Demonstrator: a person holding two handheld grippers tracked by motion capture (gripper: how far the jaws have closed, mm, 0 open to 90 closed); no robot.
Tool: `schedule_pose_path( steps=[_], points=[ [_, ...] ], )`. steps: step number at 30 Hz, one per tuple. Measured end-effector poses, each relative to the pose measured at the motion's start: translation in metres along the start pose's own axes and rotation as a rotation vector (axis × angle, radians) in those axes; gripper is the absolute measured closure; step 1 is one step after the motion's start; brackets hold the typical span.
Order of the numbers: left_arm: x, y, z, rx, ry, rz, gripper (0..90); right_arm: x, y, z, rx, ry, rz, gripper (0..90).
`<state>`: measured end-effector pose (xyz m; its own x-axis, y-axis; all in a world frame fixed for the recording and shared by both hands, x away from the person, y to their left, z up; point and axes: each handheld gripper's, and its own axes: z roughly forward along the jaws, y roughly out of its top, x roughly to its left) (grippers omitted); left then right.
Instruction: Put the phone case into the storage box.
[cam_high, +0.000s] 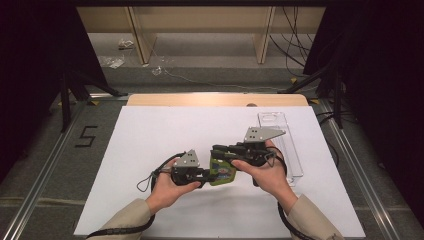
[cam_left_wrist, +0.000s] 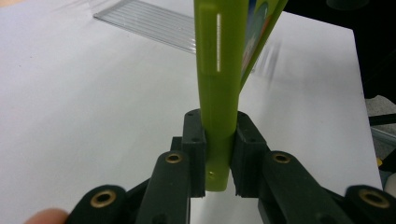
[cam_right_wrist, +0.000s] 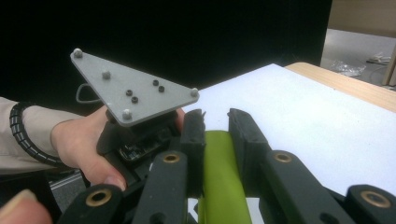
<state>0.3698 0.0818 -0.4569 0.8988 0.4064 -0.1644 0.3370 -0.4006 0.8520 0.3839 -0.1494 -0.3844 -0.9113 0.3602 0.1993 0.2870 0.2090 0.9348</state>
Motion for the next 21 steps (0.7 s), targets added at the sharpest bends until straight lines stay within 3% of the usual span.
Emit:
schedule_pose_path(
  steps=[10, 16, 19, 21],
  points=[
    [0.0031, -0.0004, -0.002, 0.011, 0.015, 0.01, 78.0, -0.0004, -0.0014, 0.0008, -0.006, -0.008, -0.038, 72.3],
    [0.0008, 0.0007, -0.0033, 0.002, 0.045, 0.022, 78.1, -0.0009, 0.0007, -0.0021, -0.058, -0.063, -0.074, 52.7],
    [0.0025, 0.0003, -0.0043, -0.001, 0.068, 0.012, 78.0, -0.0016, 0.0016, -0.0041, -0.082, -0.095, -0.076, 38.1],
    [0.0041, 0.0, -0.0052, -0.002, 0.087, 0.001, 78.0, -0.0026, 0.0013, -0.0049, -0.104, -0.117, -0.076, 33.7]
  ],
)
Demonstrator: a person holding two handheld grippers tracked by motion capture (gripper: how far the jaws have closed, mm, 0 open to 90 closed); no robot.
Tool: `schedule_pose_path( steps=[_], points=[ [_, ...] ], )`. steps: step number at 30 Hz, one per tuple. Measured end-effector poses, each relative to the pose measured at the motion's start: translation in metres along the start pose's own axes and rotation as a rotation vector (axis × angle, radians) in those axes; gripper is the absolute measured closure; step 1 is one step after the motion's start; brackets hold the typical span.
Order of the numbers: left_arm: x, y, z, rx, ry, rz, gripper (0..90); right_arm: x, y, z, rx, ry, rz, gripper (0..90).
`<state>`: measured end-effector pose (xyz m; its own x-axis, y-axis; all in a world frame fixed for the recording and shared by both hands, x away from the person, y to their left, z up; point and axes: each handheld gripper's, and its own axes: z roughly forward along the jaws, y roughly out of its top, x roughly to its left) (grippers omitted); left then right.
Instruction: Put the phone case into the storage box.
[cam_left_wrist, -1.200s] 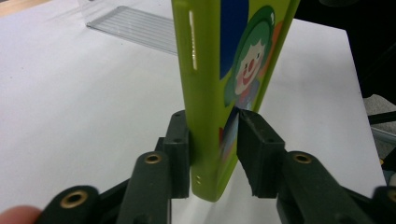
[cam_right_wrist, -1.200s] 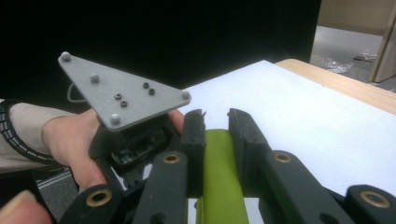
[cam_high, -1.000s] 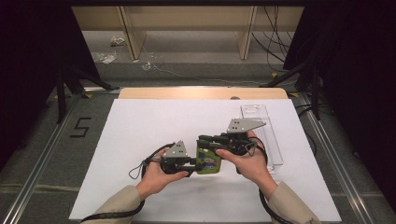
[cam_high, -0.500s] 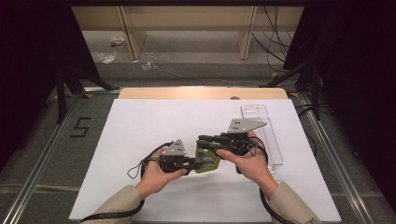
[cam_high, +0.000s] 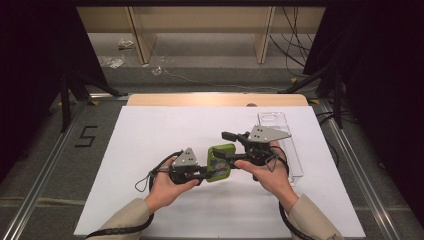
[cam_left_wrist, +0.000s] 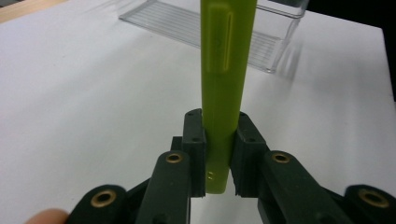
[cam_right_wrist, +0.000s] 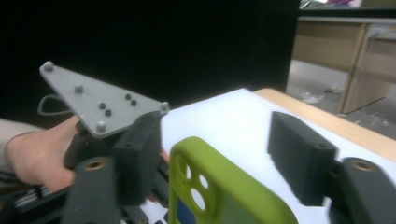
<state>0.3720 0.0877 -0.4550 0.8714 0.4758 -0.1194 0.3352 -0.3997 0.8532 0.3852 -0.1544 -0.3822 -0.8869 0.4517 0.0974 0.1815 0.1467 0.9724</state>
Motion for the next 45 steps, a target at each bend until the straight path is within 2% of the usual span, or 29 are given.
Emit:
schedule_pose_path(
  steps=[2, 6, 10, 16, 22, 32, 45],
  points=[
    [0.001, 0.0, -0.001, -0.008, 0.018, -0.017, 78.0, -0.001, -0.001, -0.001, -0.011, -0.033, 0.002, 26.9],
    [0.002, 0.0, -0.003, -0.025, 0.056, -0.042, 77.9, -0.002, -0.003, -0.001, -0.024, -0.081, 0.004, 26.4],
    [0.004, 0.001, -0.005, -0.043, 0.095, -0.067, 77.8, -0.003, -0.006, 0.0, -0.026, -0.122, 0.018, 16.7],
    [0.006, 0.001, -0.008, -0.061, 0.156, -0.1, 77.7, -0.004, -0.013, 0.002, -0.022, -0.183, 0.028, 11.1],
    [0.007, 0.002, -0.009, -0.071, 0.203, -0.124, 77.6, -0.005, -0.018, 0.004, -0.019, -0.221, 0.036, 7.7],
    [0.005, 0.004, -0.006, -0.072, 0.221, -0.149, 77.5, -0.001, -0.021, 0.008, -0.017, -0.237, 0.029, 6.9],
    [-0.001, 0.01, 0.005, -0.067, 0.218, -0.148, 77.5, 0.003, -0.023, 0.013, -0.022, -0.27, 0.041, 6.4]
  ],
)
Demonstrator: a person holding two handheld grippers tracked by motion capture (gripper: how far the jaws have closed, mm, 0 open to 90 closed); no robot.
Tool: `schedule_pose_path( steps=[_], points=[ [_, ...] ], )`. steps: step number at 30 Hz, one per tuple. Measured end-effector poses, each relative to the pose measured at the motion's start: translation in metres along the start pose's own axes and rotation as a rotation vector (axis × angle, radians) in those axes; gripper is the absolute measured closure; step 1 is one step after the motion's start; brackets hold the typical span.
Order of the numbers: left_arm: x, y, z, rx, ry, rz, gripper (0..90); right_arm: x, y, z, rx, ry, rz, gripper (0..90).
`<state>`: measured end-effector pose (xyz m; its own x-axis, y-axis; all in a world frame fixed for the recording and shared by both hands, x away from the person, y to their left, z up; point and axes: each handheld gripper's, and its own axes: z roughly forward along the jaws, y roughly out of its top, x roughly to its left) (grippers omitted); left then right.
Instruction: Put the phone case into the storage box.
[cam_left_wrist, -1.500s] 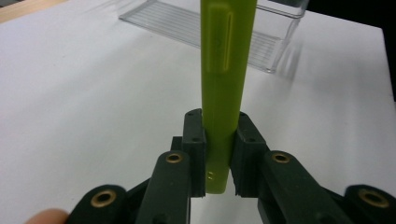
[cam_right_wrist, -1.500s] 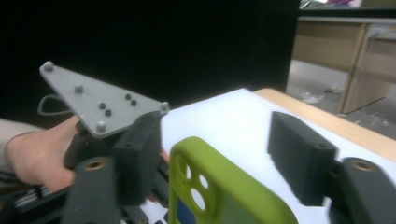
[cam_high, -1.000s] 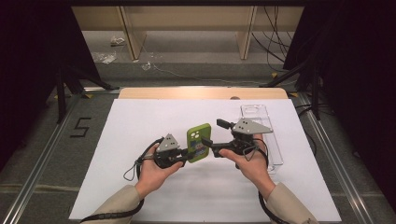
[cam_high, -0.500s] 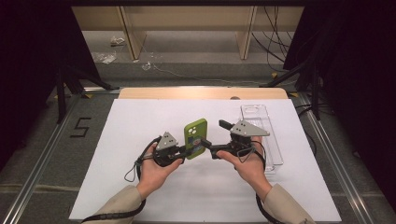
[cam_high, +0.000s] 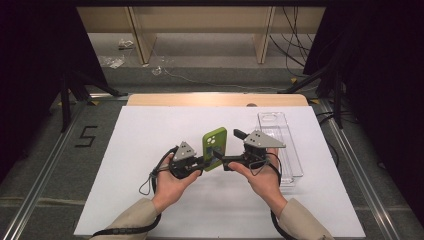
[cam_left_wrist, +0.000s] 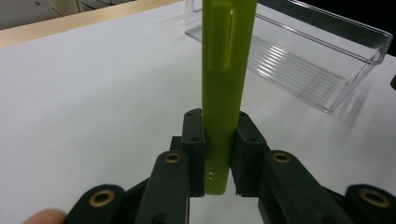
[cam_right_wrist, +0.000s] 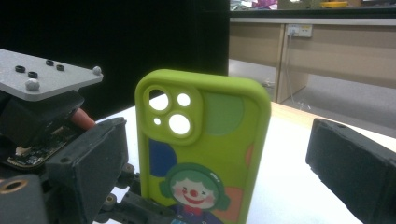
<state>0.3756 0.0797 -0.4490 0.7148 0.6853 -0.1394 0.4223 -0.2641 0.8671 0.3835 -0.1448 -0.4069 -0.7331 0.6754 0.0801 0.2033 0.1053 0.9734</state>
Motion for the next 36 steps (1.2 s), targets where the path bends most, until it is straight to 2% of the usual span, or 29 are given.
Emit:
schedule_pose_path(
  steps=[23, 36],
  points=[
    [-0.021, 0.004, 0.017, 0.001, -0.021, 0.009, 77.4, 0.0, -0.002, 0.006, 0.008, -0.073, 0.022, 5.3],
    [-0.023, 0.004, 0.019, 0.001, -0.03, 0.013, 77.3, -0.001, -0.003, 0.006, 0.007, -0.097, 0.025, 8.5]
  ],
)
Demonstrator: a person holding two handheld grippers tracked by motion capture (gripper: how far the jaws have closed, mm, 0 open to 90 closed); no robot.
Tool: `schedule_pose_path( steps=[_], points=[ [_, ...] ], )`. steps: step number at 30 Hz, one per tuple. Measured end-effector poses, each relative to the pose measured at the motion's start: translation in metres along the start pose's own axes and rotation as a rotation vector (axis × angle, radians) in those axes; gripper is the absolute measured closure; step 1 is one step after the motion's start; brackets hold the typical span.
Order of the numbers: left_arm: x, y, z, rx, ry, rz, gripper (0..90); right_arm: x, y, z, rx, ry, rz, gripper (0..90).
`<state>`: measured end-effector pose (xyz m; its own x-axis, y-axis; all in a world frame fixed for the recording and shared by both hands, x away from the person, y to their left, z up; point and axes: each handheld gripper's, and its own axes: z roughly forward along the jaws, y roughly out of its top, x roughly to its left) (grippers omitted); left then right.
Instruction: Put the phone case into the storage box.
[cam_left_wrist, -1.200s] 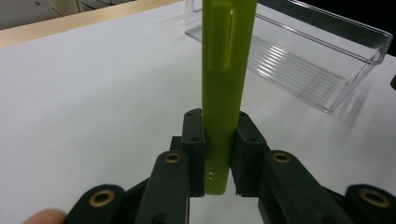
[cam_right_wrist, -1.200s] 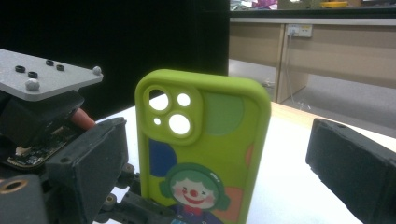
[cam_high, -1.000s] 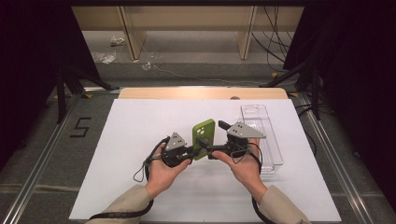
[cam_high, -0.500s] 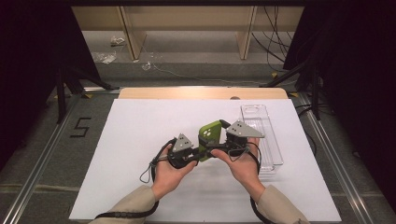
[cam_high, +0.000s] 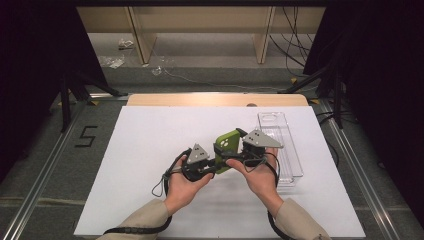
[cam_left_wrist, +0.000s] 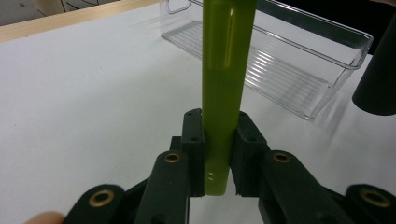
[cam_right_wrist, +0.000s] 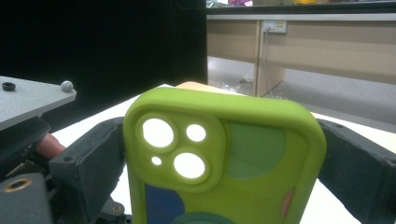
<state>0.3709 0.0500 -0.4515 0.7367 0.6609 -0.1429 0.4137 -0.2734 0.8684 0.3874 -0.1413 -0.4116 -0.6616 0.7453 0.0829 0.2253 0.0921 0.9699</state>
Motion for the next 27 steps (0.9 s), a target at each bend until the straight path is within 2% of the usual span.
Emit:
schedule_pose_path(
  steps=[6, 21, 24, 27],
  points=[
    [0.0004, 0.0, 0.0, -0.004, 0.003, -0.003, 77.3, 0.0003, -0.0004, -0.0009, -0.009, -0.016, -0.005, 14.6],
    [0.0003, 0.0003, 0.0001, -0.012, -0.005, 0.0, 76.2, 0.0, 0.0005, -0.0017, -0.015, -0.012, -0.015, 15.9],
    [0.0001, 0.0013, -0.0005, -0.019, -0.007, 0.015, 71.7, -0.0011, 0.0011, -0.0029, -0.022, -0.02, -0.019, 16.2],
    [0.0, 0.0015, -0.0011, -0.008, -0.006, 0.032, 62.0, -0.0031, 0.0025, -0.0047, -0.03, -0.024, -0.013, 16.3]
  ],
)
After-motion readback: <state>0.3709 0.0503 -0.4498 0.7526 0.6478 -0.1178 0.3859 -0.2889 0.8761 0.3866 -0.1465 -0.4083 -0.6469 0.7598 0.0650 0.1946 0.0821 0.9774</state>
